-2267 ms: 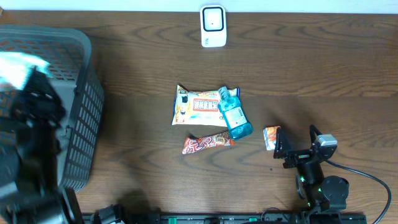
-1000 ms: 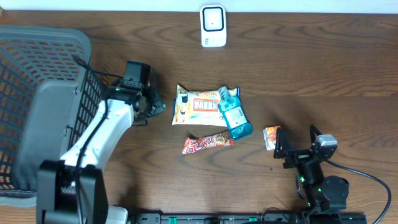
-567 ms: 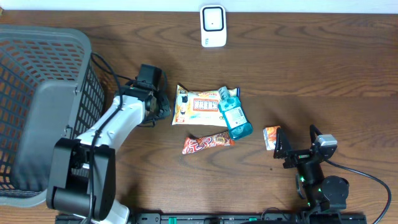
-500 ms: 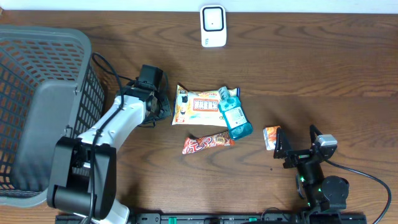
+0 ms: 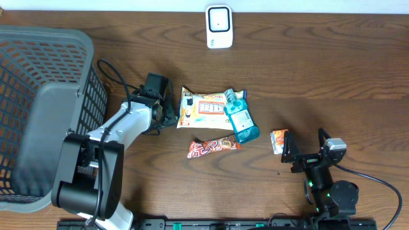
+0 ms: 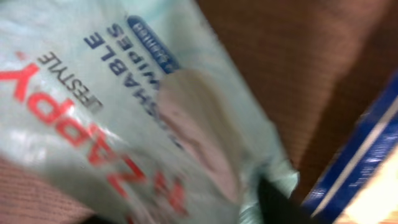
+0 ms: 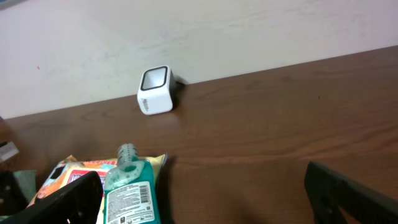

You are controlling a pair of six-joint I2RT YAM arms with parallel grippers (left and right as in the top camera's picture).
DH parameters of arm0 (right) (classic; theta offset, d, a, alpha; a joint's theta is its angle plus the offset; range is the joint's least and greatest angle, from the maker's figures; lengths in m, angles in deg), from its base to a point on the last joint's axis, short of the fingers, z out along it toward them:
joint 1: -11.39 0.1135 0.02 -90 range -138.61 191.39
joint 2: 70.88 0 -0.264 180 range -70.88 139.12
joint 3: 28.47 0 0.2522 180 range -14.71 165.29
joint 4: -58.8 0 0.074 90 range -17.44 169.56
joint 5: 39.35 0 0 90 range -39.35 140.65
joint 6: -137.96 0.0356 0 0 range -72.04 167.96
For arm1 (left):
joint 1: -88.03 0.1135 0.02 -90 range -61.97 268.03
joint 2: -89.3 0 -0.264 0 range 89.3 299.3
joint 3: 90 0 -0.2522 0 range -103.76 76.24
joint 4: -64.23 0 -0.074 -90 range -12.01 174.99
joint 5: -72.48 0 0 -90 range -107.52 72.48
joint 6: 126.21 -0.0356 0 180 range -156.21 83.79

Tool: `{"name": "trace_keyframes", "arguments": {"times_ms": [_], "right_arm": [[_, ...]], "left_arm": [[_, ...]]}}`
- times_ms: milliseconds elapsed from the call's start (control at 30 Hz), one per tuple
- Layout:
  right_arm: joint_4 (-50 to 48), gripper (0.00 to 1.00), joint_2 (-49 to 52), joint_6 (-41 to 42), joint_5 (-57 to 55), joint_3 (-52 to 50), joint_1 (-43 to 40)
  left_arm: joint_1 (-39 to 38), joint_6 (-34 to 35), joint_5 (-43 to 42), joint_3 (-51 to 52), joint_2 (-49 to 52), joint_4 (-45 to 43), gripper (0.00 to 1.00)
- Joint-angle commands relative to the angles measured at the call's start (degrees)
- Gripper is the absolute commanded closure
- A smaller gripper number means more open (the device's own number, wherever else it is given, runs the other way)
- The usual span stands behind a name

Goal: Scan the item barcode

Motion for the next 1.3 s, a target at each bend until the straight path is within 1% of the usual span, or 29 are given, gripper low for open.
{"name": "trace_keyframes", "arguments": {"times_ms": [0, 133, 300, 500, 667, 800, 933, 1067, 1167, 1267], "right_arm": [[0.20, 0.01, -0.22, 0.26, -0.24, -0.09, 0.61], [0.20, 0.01, -0.22, 0.26, -0.22, -0.09, 0.61], [0.20, 0.01, -0.22, 0.24, -0.22, -0.09, 0.61], [0.20, 0.01, -0.22, 0.24, -0.22, -0.09, 0.61], [0.20, 0.01, -0.22, 0.26, -0.24, -0.09, 0.61], [0.20, 0.01, -0.22, 0.24, -0.22, -0.09, 0.61], [0.20, 0.01, -0.22, 0.26, -0.22, -0.09, 0.61], [0.20, 0.01, -0.22, 0.24, -0.22, -0.09, 0.61], [0.20, 0.01, -0.22, 0.24, -0.22, -0.09, 0.61], [0.20, 0.01, -0.22, 0.26, -0.22, -0.09, 0.61]], "left_arm": [[0.00, 0.57, 1.18, 0.83, 0.85, -0.17, 0.00], [0.00, 0.74, 3.17, 0.11, -1.29, 0.74, 0.01], [0.00, 0.66, 5.20, -1.07, -8.94, 3.76, 0.01], [0.00, 0.48, 5.22, -1.62, -25.27, 4.50, 0.01], [0.00, 0.50, 7.21, -1.62, -41.55, -0.31, 0.01], [0.00, 0.46, 10.23, -1.62, -53.59, -4.98, 0.02], [0.00, -0.68, 14.60, -1.64, -63.93, -6.40, 0.02], [0.00, -4.28, 19.87, -1.64, -72.94, -4.68, 0.02], [0.00, -4.46, 26.23, -1.62, -77.99, -1.57, 0.02], [0.00, -4.44, 29.07, -1.62, -81.20, 1.75, 0.02]]}}
